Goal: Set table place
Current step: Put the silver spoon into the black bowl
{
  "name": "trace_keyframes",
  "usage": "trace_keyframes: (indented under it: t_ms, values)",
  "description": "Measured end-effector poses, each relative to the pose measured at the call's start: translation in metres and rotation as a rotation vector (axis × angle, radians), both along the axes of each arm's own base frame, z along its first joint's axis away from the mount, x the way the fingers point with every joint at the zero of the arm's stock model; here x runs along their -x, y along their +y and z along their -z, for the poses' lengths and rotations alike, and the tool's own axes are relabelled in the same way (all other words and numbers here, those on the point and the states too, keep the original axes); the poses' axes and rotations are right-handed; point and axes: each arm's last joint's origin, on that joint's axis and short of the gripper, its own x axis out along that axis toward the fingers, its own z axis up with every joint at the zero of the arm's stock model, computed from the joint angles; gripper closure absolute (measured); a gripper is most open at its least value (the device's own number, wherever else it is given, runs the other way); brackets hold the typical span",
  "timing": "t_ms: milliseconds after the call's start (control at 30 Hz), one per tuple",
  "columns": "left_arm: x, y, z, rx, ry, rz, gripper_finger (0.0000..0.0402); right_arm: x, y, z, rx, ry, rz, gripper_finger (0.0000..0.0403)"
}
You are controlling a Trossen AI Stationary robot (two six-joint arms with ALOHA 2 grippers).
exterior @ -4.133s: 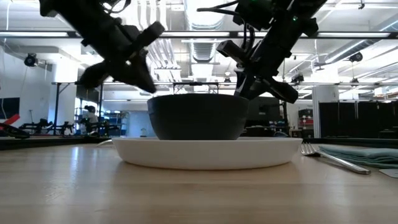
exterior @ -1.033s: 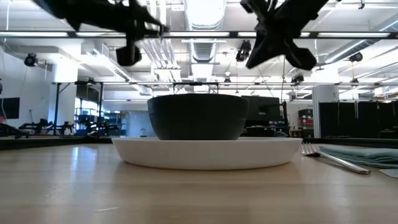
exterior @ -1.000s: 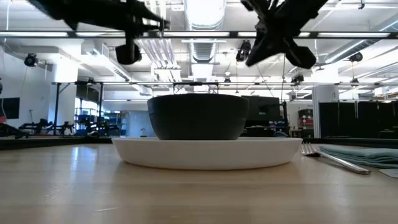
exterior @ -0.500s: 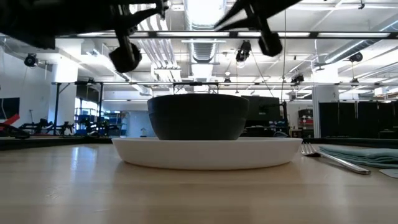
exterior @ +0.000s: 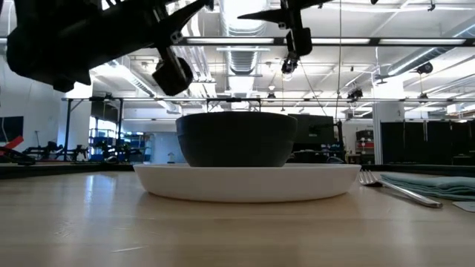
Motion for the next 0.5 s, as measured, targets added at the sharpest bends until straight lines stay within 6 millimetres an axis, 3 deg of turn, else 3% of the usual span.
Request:
trace_keyframes:
  t_ms: [200,500]
  values:
    - [-0.008,-0.002,-0.004,-0.011,-0.02,0.017,0.0402,-0.002,0.0,0.0,0.014,-0.012,-0.012,0.0248]
    - [-0.012,0.001,-0.01,-0.002,-0.042,0.01,0.0401,-0.007,0.006,0.003,-0.002,-0.048,-0.08,0.0253]
